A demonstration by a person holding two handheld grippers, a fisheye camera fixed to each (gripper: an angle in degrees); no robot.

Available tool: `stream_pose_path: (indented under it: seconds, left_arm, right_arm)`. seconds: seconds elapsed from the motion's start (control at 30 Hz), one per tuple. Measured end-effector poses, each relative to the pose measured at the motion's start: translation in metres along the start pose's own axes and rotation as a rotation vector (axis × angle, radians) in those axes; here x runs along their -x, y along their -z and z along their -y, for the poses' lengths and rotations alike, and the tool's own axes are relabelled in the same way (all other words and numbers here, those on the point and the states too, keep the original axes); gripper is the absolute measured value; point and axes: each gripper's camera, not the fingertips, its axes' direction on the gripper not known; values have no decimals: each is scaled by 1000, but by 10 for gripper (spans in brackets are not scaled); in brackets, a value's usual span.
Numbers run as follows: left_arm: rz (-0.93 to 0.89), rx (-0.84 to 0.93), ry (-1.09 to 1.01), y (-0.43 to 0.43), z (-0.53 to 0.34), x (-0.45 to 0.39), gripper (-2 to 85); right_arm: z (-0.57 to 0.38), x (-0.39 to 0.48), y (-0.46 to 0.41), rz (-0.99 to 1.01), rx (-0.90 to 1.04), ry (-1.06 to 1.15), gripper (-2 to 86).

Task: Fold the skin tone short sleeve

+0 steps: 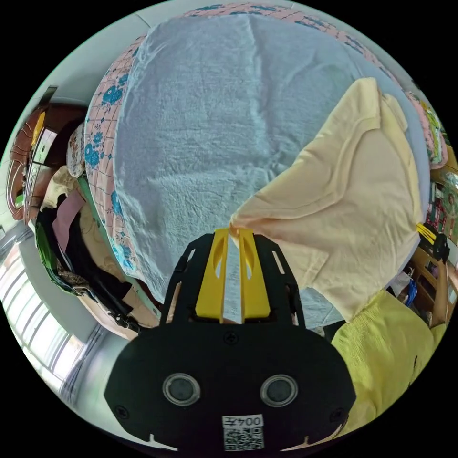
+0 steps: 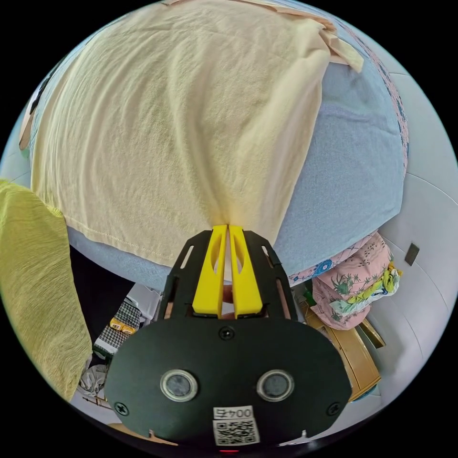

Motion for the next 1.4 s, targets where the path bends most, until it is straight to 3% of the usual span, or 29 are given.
stream_pose_path:
  seconds: [0.17, 0.23, 0.33, 0.47, 0.63, 0.9, 1.27, 1.4]
  left_arm:
    - [-14, -117, 100, -17, -41, 39, 71]
    - [-101, -341, 94, -8, -89, 45, 77]
    - [-101, -500, -16, -25, -154, 12, 94]
    - [-13, -539, -112, -75, -210, -47, 119]
    - [-1, -597, 28, -120, -242, -67, 120]
    - [-57, -612, 115, -138, -254, -26, 59]
    - [-342, -434, 123, -93, -271, 104, 30]
    - [-553, -369, 173, -114, -274, 169, 26]
  right_arm:
    - [0, -1, -1, 4, -1, -6, -1]
    - [1, -3, -2, 19, 2, -7, -2]
    - [2, -4, -2, 22, 8, 2, -3]
    - [2, -5, -2, 27, 6, 8, -4]
    - [4, -7, -1, 42, 12, -4, -3]
    - [3, -8, 1, 49, -2, 1, -3]
    - [8, -10, 6, 64, 8, 4, -4]
    - [11, -11, 9, 74, 22, 11, -4]
